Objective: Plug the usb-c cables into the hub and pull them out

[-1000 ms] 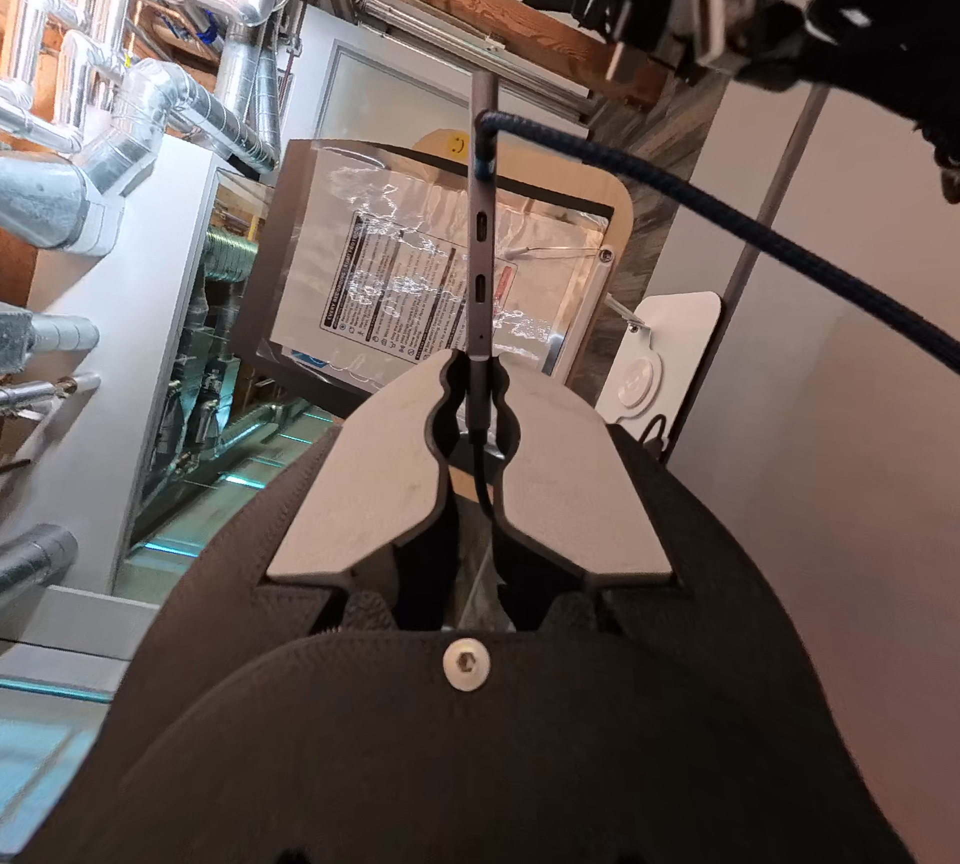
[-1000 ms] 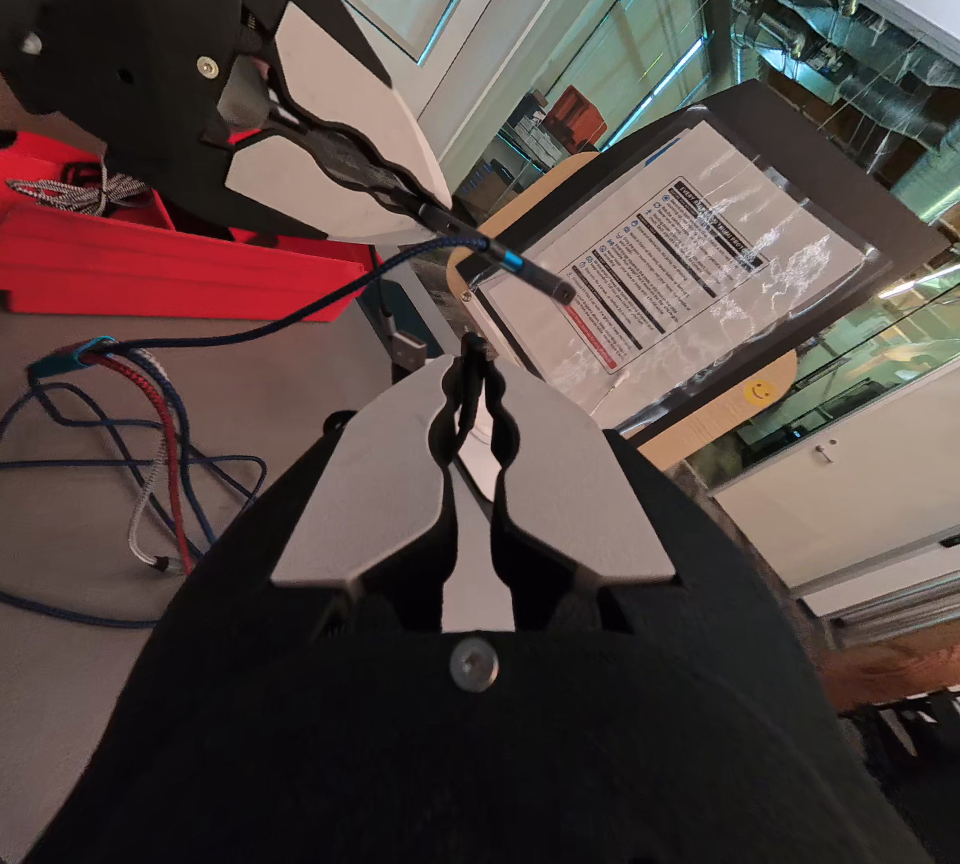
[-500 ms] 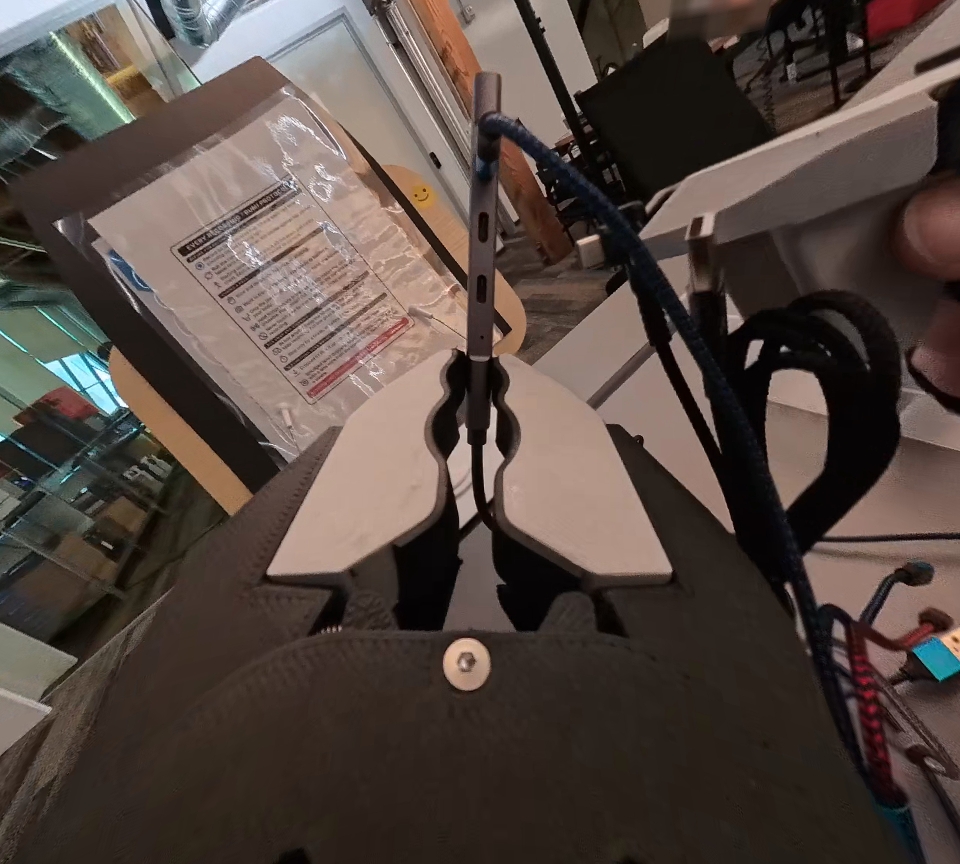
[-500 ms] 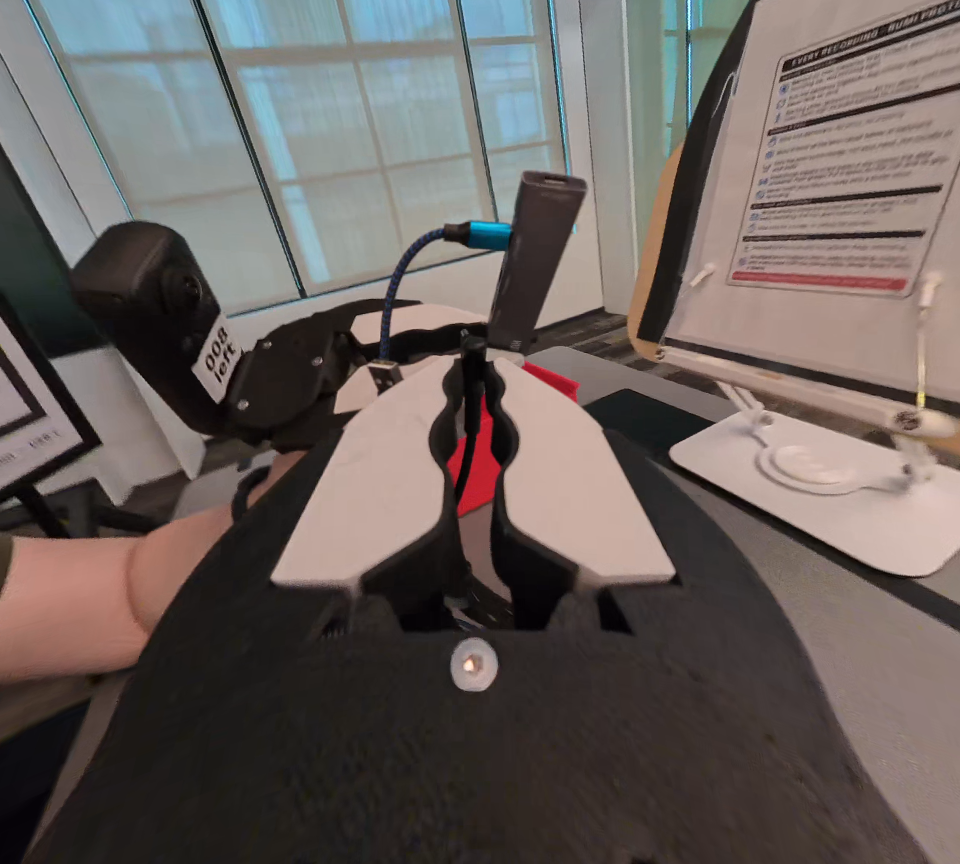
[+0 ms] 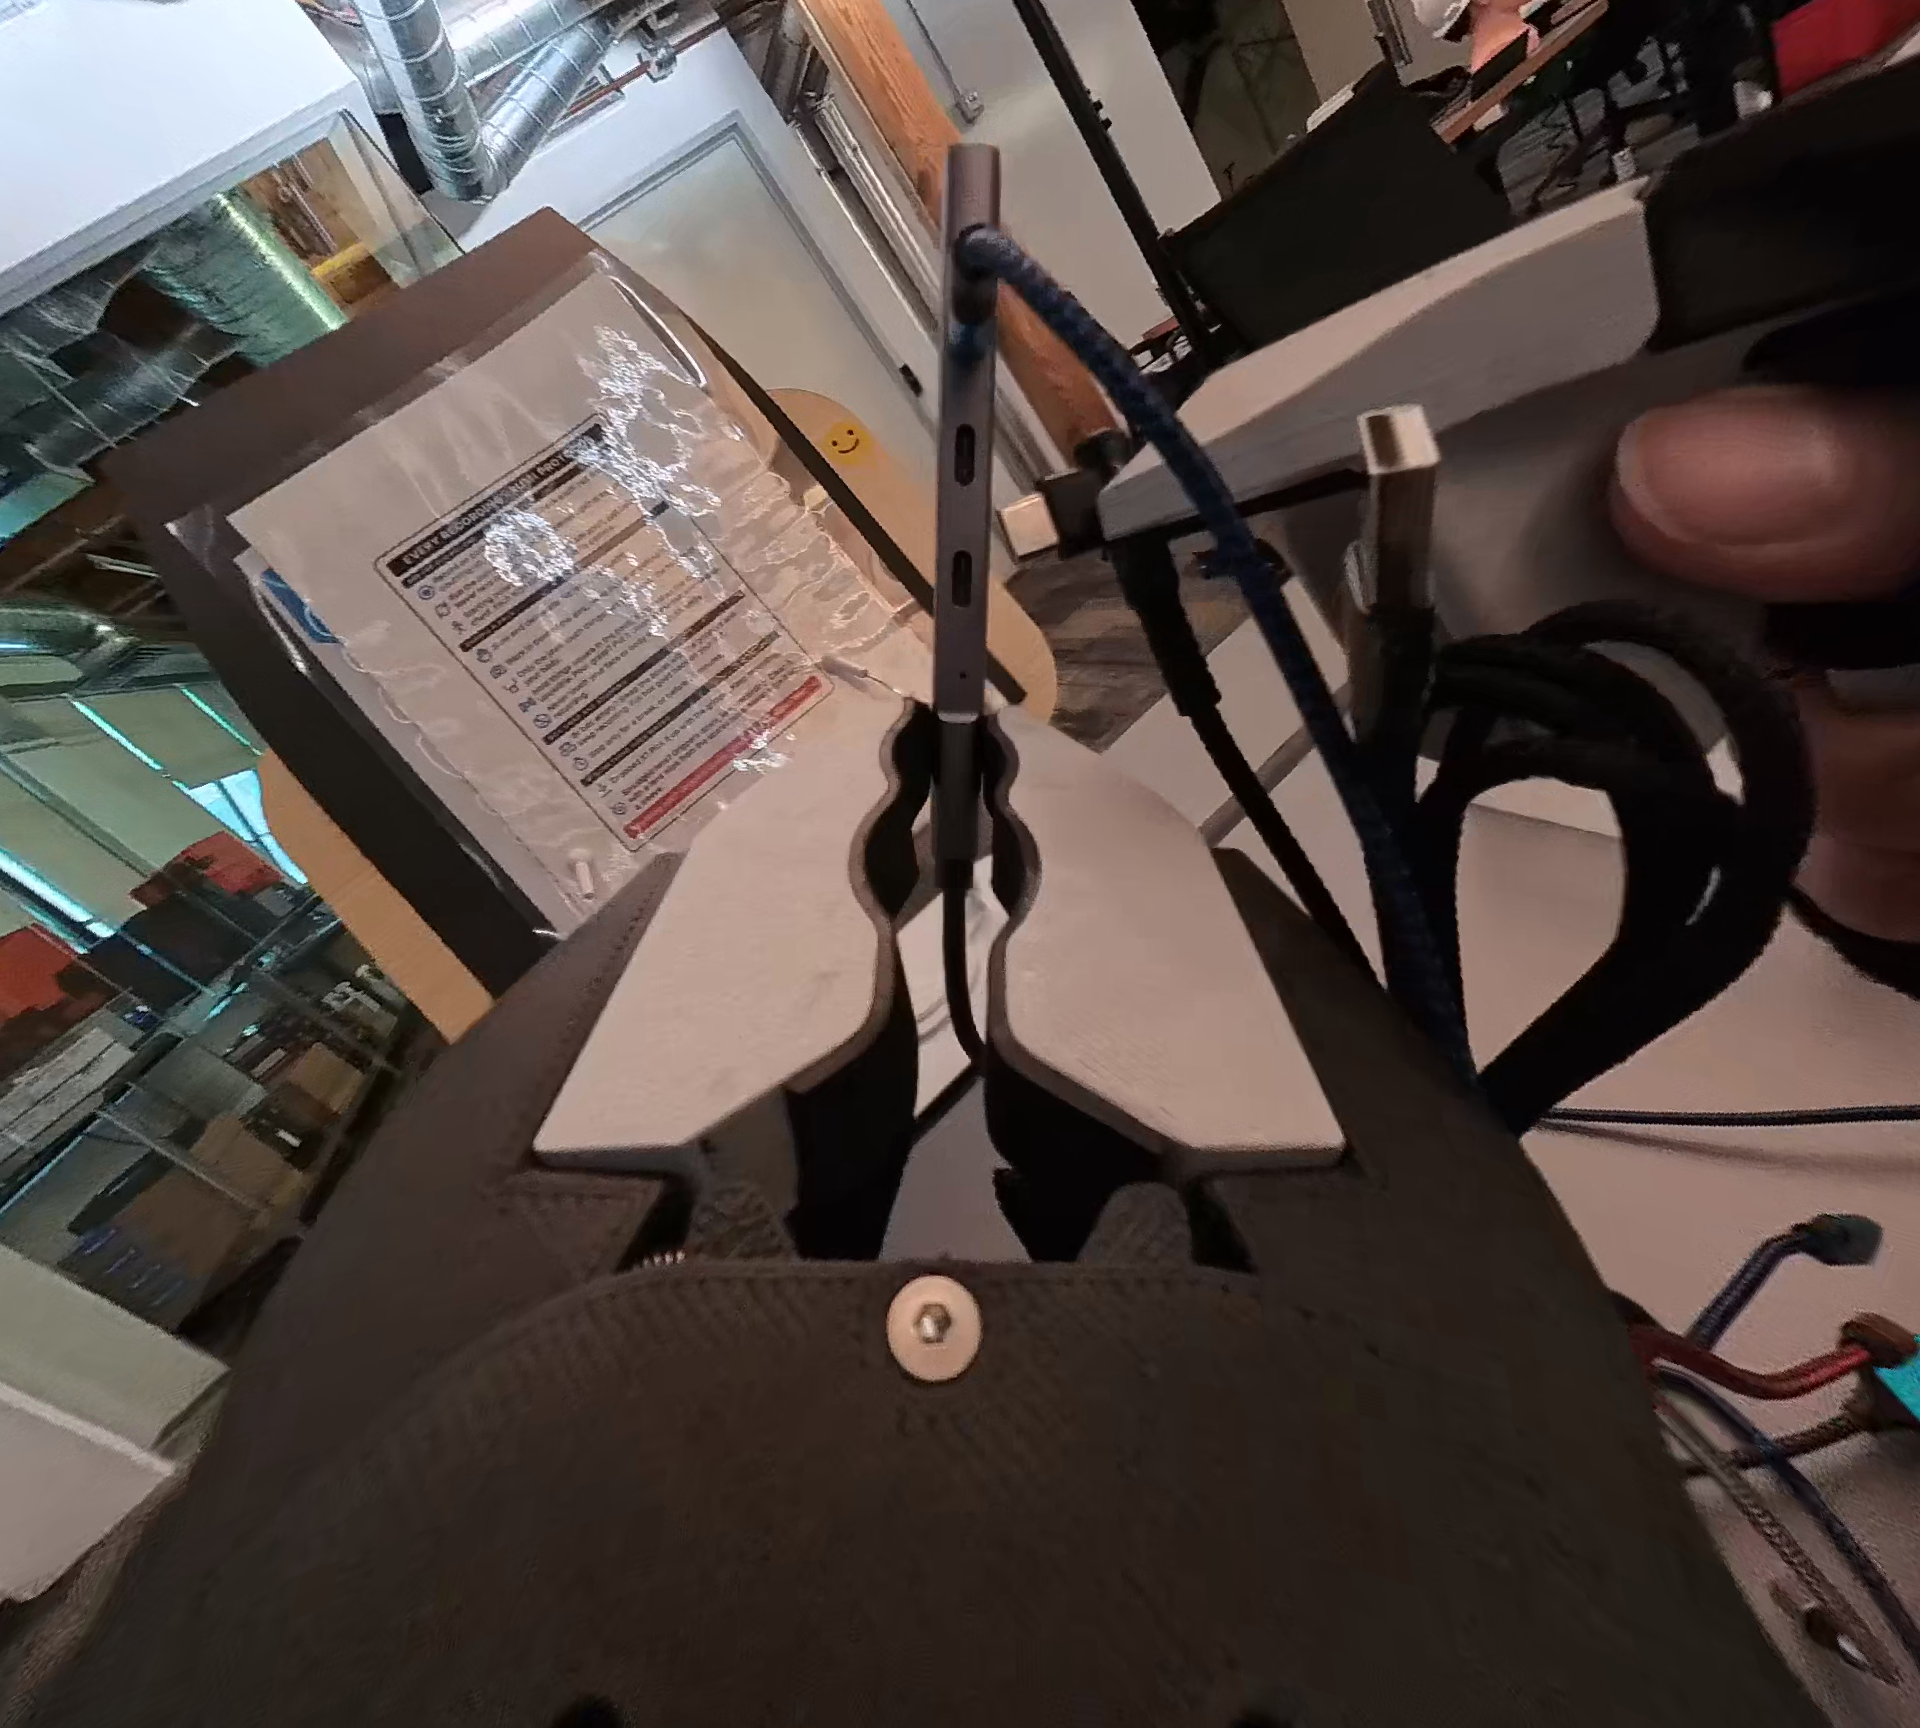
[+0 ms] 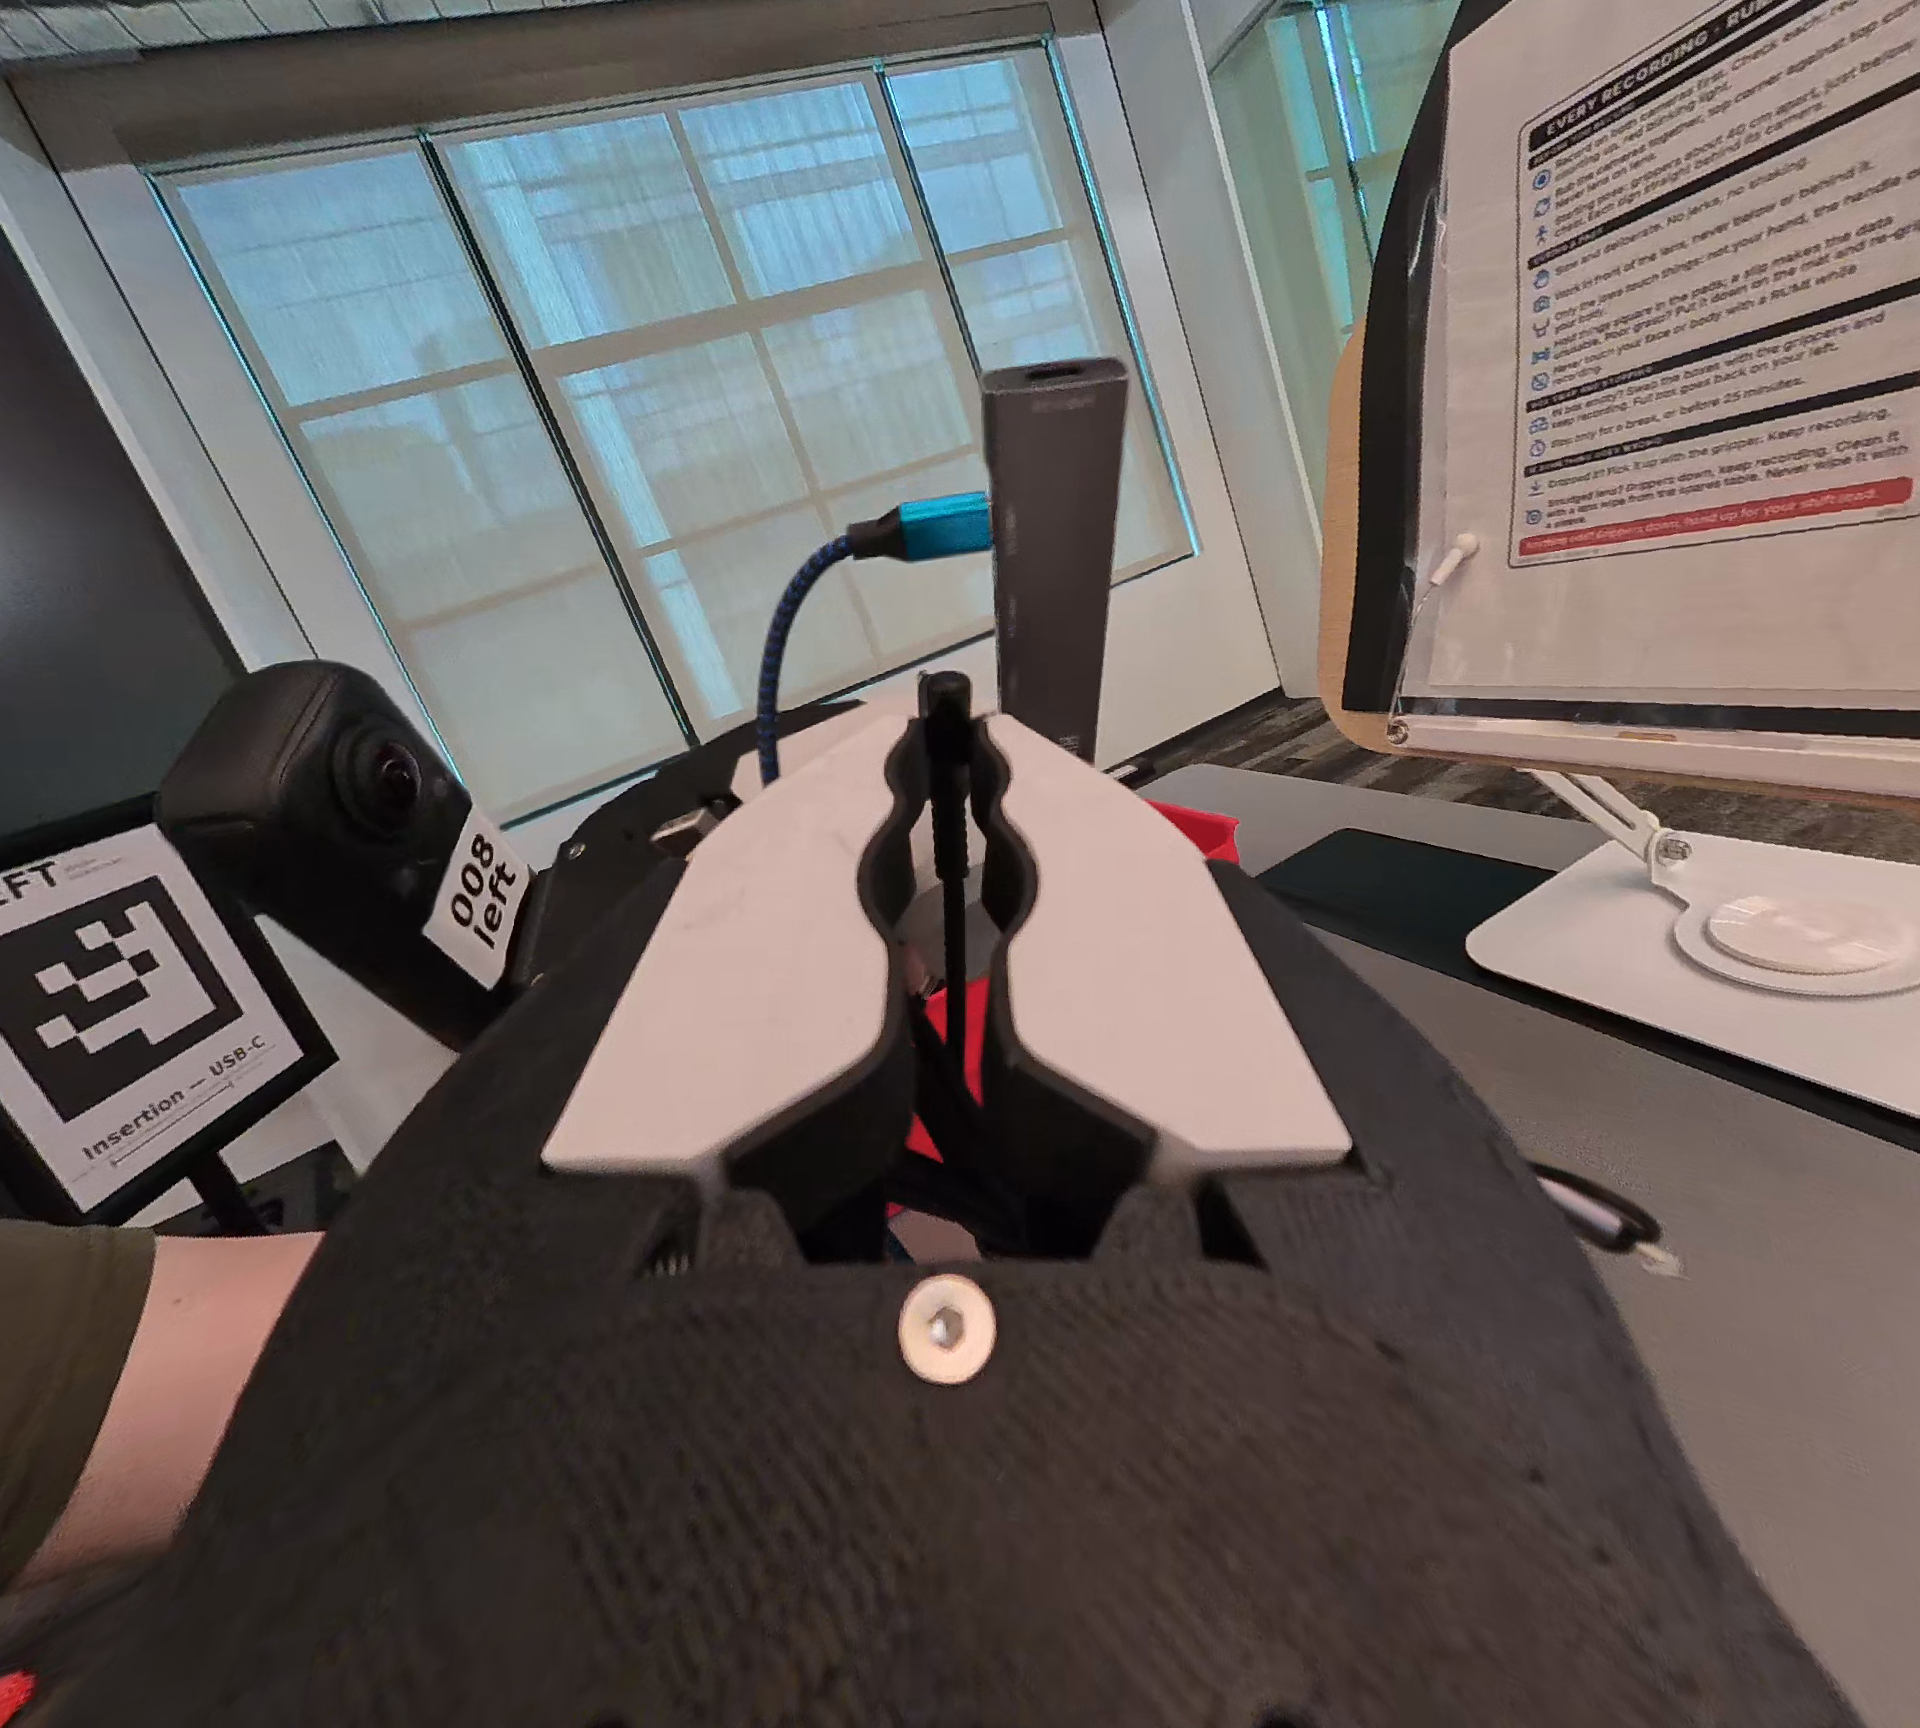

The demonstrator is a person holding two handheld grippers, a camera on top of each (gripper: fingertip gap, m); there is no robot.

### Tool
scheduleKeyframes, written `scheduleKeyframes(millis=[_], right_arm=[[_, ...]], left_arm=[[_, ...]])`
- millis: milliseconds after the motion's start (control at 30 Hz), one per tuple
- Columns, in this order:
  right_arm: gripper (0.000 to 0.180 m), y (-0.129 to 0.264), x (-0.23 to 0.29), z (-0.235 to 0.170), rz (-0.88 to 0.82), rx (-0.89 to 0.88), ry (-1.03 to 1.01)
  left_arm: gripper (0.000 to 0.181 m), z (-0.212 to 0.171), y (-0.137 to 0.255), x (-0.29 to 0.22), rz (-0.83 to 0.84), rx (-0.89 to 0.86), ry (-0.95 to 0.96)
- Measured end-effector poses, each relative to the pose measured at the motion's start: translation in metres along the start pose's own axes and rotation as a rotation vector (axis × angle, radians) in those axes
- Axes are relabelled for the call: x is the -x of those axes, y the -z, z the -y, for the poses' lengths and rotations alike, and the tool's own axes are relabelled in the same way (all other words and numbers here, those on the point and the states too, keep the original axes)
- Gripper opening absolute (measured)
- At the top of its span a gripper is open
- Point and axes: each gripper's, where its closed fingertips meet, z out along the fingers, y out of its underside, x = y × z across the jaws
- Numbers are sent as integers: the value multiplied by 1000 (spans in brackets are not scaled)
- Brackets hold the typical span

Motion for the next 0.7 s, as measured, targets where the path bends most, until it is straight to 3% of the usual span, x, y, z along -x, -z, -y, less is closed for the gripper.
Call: scheduleKeyframes(millis=[33,367,500,700], right_arm=[[8,0,-1,0,2,2,-4],[7,-1,-17,-19,14,128,-53],[8,3,-40,-31,-101,200,-5],[7,15,-68,-25,-252,160,69]], left_arm=[[10,0,0,0,-6,-2,15],[10,4,13,56,79,-34,79],[10,10,19,69,129,-57,-5],[9,10,17,62,81,-72,49]])
